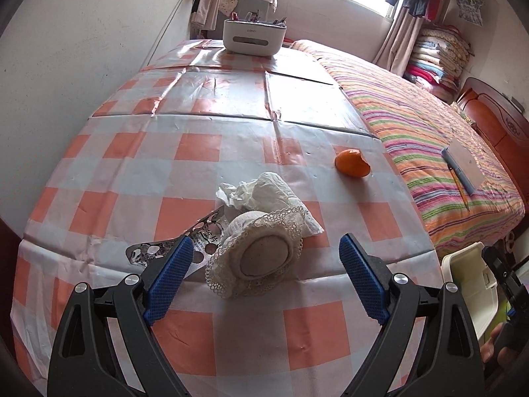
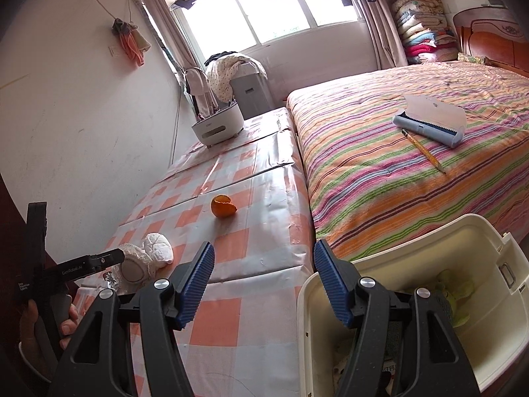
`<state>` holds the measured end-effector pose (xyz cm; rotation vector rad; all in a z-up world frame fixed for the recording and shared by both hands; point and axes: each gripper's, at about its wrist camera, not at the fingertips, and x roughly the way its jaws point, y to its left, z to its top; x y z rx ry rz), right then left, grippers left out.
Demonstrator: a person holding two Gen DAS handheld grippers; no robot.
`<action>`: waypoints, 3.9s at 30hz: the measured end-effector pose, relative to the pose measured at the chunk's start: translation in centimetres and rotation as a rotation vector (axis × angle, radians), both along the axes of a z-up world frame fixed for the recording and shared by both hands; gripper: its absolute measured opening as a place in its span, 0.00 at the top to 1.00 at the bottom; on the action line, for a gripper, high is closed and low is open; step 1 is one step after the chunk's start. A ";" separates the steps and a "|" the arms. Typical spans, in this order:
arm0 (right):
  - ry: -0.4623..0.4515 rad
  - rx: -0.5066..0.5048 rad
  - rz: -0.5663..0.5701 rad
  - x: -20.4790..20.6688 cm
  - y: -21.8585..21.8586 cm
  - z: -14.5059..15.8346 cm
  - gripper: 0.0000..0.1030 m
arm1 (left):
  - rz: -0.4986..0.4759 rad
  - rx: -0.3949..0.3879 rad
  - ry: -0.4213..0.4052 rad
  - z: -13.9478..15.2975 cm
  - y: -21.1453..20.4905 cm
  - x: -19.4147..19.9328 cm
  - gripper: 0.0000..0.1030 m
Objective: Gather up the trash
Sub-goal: 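Grasp the lace hat with the left tool while the right tool grasps the orange peel, then carry the lace hat with the left tool while the right tool carries the peel to the bin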
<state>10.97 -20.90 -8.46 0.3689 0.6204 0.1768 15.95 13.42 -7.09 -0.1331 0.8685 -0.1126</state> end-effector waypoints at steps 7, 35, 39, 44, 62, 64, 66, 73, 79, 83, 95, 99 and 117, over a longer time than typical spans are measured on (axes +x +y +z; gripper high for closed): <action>0.024 -0.002 0.007 0.7 0.5 -0.5 0.41 | -0.050 0.118 0.016 -1.6 -0.7 1.0 0.15; 0.147 -0.198 0.211 15.4 9.6 -1.8 0.41 | -0.056 0.008 0.021 -1.1 0.4 1.0 0.55; 0.149 -0.264 0.267 16.7 11.6 -1.7 0.41 | -0.067 -0.016 0.004 -0.6 0.3 0.5 0.55; 0.177 -0.359 0.314 18.6 13.4 -2.5 0.41 | -0.082 -0.042 0.010 -0.5 0.0 0.1 0.55; 0.178 -0.286 0.357 15.0 12.9 -2.2 0.95 | -0.119 -0.040 -0.017 0.0 -2.0 -1.3 0.55; 0.166 -0.273 0.358 14.0 12.6 -1.7 0.95 | -0.122 -0.045 -0.020 0.1 -2.2 -1.4 0.55; 0.151 -0.274 0.357 13.1 12.2 -1.2 0.95 | -0.123 -0.049 -0.027 0.2 -2.4 -1.5 0.55; 0.138 -0.238 0.352 10.3 10.1 -0.6 0.95 | -0.136 -0.056 -0.048 0.6 -3.4 -2.2 0.55; 0.104 -0.225 0.354 7.6 8.6 0.3 0.94 | -0.165 -0.048 -0.057 0.6 -5.0 -2.7 0.55; 0.101 -0.212 0.344 6.3 7.5 0.3 0.94 | -0.181 -0.039 -0.052 0.3 -6.0 -2.8 0.55; 0.094 -0.178 0.292 2.2 3.5 0.4 0.94 | -0.243 -0.031 -0.051 0.0 -9.5 -3.2 0.55; 0.092 -0.161 0.253 1.0 1.5 0.3 0.94 | -0.269 -0.034 -0.054 0.1 -10.9 -3.4 0.55; 0.062 -0.115 0.082 -4.1 -6.9 0.7 0.94 | -0.438 -0.049 -0.078 0.9 -19.5 -5.6 0.55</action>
